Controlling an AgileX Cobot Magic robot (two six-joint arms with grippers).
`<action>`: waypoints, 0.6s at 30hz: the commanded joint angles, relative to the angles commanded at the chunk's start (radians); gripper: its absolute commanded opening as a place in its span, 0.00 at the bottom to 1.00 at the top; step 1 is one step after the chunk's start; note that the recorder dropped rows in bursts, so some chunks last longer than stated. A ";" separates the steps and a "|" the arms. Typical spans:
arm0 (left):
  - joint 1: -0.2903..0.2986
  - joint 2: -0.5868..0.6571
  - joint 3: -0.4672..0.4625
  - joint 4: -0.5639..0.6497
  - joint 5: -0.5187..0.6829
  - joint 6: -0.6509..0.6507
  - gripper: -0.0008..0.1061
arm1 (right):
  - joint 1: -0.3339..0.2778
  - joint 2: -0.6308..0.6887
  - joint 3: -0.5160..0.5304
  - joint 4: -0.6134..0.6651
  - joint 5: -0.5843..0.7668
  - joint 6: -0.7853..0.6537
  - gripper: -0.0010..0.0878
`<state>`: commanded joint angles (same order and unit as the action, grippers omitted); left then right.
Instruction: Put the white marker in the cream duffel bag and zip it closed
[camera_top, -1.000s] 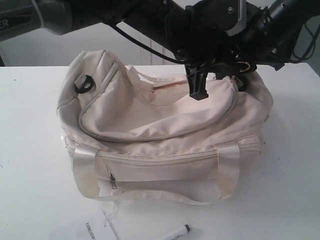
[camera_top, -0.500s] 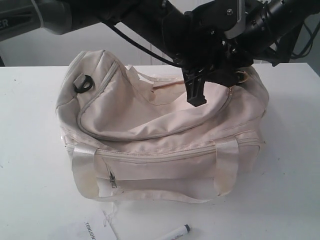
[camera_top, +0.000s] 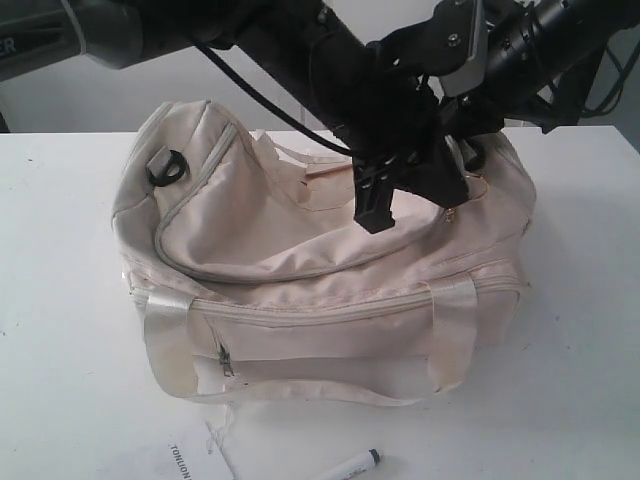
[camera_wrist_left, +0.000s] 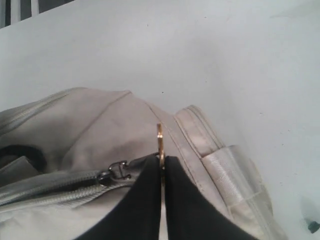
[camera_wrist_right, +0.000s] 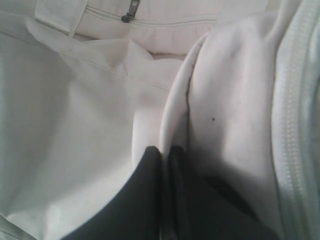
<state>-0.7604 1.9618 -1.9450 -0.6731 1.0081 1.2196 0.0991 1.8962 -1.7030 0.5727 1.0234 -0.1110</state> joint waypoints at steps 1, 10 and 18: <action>0.000 0.002 0.000 0.000 0.005 -0.017 0.01 | 0.000 0.000 0.000 0.000 0.000 0.000 0.01; 0.000 0.026 0.000 0.003 0.062 -0.126 0.01 | 0.000 0.000 0.000 0.000 -0.002 0.000 0.01; 0.000 0.033 0.000 0.003 0.062 -0.274 0.01 | 0.000 0.000 0.000 0.000 -0.008 -0.002 0.01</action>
<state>-0.7604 1.9944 -1.9450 -0.6699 1.0705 0.9457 0.0991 1.8962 -1.7030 0.5727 1.0155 -0.1129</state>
